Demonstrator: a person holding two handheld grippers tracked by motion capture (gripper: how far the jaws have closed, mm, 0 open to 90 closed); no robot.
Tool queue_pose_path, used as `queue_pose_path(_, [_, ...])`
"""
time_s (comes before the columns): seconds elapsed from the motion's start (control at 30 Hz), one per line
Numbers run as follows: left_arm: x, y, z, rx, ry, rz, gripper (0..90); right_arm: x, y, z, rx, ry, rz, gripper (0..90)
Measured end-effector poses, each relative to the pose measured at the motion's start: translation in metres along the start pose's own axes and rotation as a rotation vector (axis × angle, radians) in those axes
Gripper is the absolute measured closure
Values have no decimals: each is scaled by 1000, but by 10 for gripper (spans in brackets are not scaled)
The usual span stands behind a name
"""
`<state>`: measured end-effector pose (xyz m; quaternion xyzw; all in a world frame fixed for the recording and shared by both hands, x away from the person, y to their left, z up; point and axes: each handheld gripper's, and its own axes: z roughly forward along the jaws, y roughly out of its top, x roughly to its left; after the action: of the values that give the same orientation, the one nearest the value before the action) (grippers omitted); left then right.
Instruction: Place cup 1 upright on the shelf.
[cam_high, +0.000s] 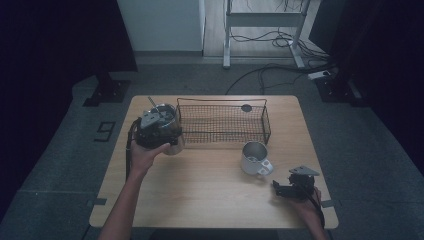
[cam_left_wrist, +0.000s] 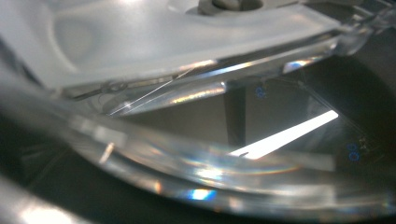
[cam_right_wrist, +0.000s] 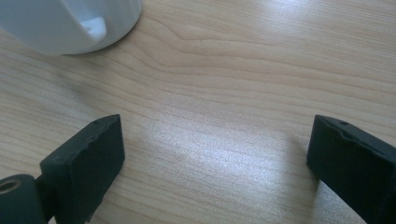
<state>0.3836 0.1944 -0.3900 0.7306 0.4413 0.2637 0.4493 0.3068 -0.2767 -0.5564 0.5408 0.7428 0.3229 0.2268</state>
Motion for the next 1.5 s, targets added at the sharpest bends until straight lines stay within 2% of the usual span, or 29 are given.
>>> queue_pose_path(0.53, [-5,13,8,-3,-5,11,42,0,0,0,-2,0,-2,38])
queue_pose_path(1.03, [-7,21,21,8,1,-5,42,0,0,0,-3,0,-2,38])
queue_pose_path(1.5, [-11,33,36,15,-8,12,42,0,0,0,-4,1,-2,42])
